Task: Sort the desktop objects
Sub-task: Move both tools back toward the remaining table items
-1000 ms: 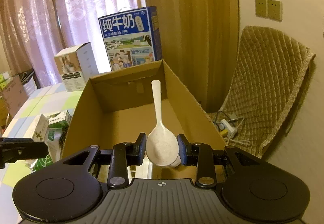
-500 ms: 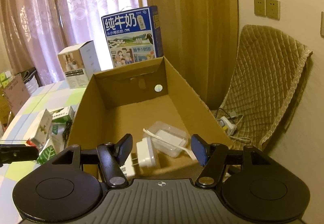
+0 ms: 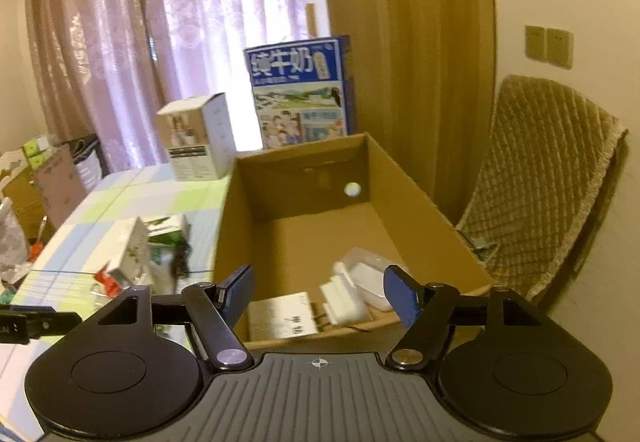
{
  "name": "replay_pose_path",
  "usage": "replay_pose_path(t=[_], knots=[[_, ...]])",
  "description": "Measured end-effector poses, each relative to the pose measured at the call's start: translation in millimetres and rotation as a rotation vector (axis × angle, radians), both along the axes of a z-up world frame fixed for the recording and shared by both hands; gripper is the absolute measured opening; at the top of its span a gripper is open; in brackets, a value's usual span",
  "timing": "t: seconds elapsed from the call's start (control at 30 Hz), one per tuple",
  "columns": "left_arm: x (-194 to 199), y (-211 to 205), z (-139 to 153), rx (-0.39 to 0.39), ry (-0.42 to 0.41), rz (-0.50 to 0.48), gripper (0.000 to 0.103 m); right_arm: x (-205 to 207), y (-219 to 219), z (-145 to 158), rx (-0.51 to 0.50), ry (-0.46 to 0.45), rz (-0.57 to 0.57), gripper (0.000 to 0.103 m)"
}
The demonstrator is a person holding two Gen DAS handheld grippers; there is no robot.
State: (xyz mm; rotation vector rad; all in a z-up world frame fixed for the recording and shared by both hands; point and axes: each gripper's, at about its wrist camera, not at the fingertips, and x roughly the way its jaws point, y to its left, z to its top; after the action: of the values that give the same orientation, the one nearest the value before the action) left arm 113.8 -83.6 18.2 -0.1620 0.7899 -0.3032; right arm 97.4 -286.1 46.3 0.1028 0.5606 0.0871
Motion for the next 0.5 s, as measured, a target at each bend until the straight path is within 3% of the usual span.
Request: replay_pose_path(t=[0.5], knots=[[-28,62,-5,0.092,-0.002,0.122,0.079,-11,83,3,-0.012,0.014,0.191,0.078]])
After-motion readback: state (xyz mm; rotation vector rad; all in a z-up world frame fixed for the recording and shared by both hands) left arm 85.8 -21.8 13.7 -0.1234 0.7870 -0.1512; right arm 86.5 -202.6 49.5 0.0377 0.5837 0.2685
